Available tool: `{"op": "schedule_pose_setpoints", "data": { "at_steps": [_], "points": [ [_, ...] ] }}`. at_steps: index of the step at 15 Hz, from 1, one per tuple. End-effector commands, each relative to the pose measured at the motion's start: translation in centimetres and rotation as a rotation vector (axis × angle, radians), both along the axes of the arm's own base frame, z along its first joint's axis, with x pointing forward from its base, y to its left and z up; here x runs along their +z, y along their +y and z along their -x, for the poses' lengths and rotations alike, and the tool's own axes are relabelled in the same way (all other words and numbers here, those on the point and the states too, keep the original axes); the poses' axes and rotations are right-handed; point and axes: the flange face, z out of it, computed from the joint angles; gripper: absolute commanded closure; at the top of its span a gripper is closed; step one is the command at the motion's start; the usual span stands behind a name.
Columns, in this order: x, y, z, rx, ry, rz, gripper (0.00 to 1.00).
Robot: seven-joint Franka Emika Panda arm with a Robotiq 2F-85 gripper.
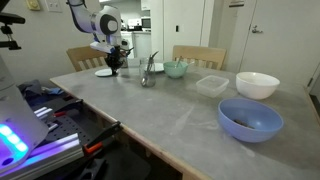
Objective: Slide the white plate to the left
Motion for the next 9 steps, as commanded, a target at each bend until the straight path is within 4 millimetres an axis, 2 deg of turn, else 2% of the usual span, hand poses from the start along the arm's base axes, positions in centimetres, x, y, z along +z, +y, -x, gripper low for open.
{"op": "schedule_pose_setpoints", "data": {
  "at_steps": [1, 4, 9],
  "points": [
    [-1.2, 2.7, -0.5, 0.026, 0.039, 0.002, 1.0],
    [-2.0, 4.8, -0.6, 0.061, 0.06, 0.005, 1.0],
    [-2.0, 6.9, -1.4, 0.089, 0.09, 0.001, 1.0]
  ]
}}
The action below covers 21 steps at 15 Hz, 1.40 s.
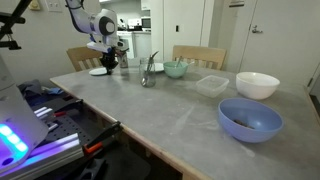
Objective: Slide the white plate to the left
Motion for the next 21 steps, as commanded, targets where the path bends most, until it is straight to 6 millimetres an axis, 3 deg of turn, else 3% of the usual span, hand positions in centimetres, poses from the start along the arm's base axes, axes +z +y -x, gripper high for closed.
{"op": "schedule_pose_setpoints", "data": {
  "at_steps": [1, 5, 10, 12, 16, 21],
  "points": [
    [-1.1, 2.0, -0.8, 0.02, 0.037, -0.001, 1.0],
    [-1.0, 2.5, -1.4, 0.025, 0.04, 0.001, 1.0],
    [0.0, -0.1, -2.8, -0.02, 0.019, -0.001, 1.0],
    [1.1, -1.7, -3.2, -0.025, 0.018, -0.005, 0.72],
    [3.7, -4.8, -4.0, -0.034, -0.009, -0.009, 0.44],
    [7.3, -7.7, -3.4, -0.013, 0.036, 0.01, 0.1]
  ]
}}
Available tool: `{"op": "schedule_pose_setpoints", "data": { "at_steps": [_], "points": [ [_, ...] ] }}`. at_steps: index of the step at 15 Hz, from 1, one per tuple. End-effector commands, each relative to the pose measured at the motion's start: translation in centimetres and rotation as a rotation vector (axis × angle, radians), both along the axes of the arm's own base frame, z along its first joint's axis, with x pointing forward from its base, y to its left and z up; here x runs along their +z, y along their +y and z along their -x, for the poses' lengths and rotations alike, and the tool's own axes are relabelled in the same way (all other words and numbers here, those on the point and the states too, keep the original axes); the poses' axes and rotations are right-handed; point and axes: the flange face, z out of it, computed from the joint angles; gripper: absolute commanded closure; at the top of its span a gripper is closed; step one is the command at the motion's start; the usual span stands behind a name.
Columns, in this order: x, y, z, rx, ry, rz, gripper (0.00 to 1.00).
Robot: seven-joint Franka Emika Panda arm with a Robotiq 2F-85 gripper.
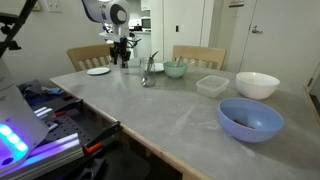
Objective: Slide the white plate to the left
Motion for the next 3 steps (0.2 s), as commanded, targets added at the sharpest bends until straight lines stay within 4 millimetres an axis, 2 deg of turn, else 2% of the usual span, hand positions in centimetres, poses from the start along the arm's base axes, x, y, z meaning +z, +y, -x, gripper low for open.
{"op": "schedule_pose_setpoints", "data": {
  "at_steps": [1, 3],
  "points": [
    [2.8, -2.3, 1.8, 0.037, 0.045, 0.006, 0.03],
    [4.1, -3.0, 2.5, 0.071, 0.062, 0.005, 0.0]
  ]
}}
